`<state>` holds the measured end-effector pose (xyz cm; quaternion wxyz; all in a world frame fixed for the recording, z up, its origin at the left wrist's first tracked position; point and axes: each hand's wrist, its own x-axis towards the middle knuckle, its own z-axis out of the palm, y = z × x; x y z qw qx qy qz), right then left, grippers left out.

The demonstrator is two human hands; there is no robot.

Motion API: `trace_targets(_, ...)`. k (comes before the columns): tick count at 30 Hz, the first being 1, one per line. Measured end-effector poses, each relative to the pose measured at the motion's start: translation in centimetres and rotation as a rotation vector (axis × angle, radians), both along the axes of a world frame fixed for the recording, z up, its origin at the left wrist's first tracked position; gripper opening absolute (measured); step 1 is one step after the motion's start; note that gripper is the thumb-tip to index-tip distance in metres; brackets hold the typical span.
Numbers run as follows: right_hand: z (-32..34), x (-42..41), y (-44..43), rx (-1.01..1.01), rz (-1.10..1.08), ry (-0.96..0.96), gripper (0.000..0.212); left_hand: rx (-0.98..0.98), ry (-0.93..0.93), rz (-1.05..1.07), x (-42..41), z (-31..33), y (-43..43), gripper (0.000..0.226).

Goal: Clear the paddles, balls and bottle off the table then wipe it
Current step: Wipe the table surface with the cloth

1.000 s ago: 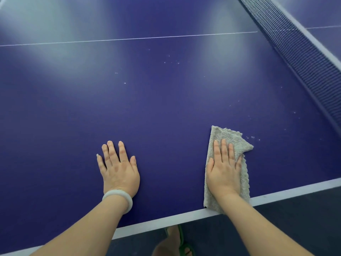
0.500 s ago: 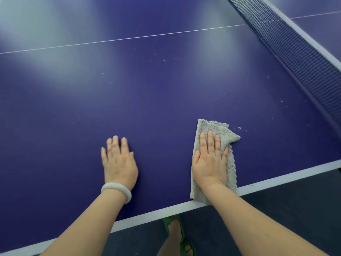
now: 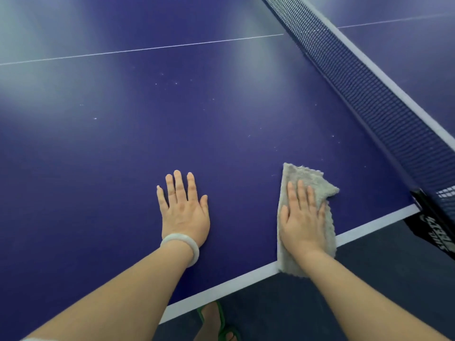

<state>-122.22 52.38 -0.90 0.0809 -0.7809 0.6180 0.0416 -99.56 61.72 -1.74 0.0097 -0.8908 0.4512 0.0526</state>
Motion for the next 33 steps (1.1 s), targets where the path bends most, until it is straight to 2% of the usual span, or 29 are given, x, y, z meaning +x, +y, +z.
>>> trace_targets(3, 0.5, 2.4, -4.6, 0.025, -0.185, -0.059, 0.061, 0.005, -0.004, 0.005, 0.1, 0.1, -0.1, 0.070)
trace_targets(5, 0.7, 5.2, -5.6, 0.049, -0.182, -0.103, 0.061, 0.007, 0.000, 0.009, 0.0, 0.1, 0.0, 0.067)
trace_targets(7, 0.6, 7.2, -4.8, 0.046, 0.007, -0.128, 0.062, 0.001, 0.008, 0.009, 0.0, 0.1, 0.0, 0.066)
trace_targets(10, -0.1, 5.6, -1.8, -0.022, 0.448, -0.090, 0.058, 0.001, 0.015, 0.011, 0.0, 0.2, 0.0, 0.067)
trace_targets(12, -0.4, 2.3, -2.4, -0.022, 0.524, -0.082, 0.058, -0.003, 0.011, 0.011, 0.0, 0.2, -0.1, 0.067)
trace_targets(13, -0.5, 0.6, -3.7, -0.028, 0.455, -0.075, 0.059, -0.001, 0.007, 0.010, -0.1, 0.3, -0.1, 0.068)
trace_targets(17, -0.4, -1.2, -8.7, -0.025, -0.096, -0.003, 0.057, 0.003, -0.002, 0.010, -0.1, 0.3, -0.1, 0.071)
trace_targets(19, -0.2, 1.9, -8.6, -0.013, -0.191, -0.037, 0.058, 0.000, 0.003, 0.013, -0.1, 0.4, -0.1, 0.070)
trace_targets(21, -0.1, 5.0, -6.6, 0.007, -0.067, -0.080, 0.058, 0.002, 0.008, 0.014, -0.1, 0.4, -0.2, 0.067)
trace_targets(23, -0.3, 6.4, -3.0, -0.039, 0.223, -0.070, 0.058, 0.013, 0.007, 0.015, -0.1, 0.4, -0.1, 0.066)
trace_targets(25, -0.3, 4.9, 0.2, -0.044, 0.479, -0.064, 0.058, 0.016, 0.006, 0.019, -0.1, 0.5, -0.1, 0.066)
trace_targets(26, -0.3, 3.2, 0.6, -0.029, 0.528, -0.065, 0.059, 0.016, 0.004, 0.020, -0.1, 0.5, -0.1, 0.066)
trace_targets(28, -0.4, -0.3, -1.0, -0.032, 0.427, -0.065, 0.059, 0.019, 0.008, 0.014, -0.1, 0.5, -0.1, 0.066)
trace_targets(31, -0.1, -2.8, -5.2, -0.029, 0.051, -0.016, 0.058, 0.028, 0.015, 0.006, -0.1, 0.6, -0.2, 0.068)
trace_targets(33, -0.1, -1.7, -6.5, -0.041, -0.092, -0.011, 0.058, 0.017, 0.024, 0.008, -0.1, 0.7, -0.1, 0.070)
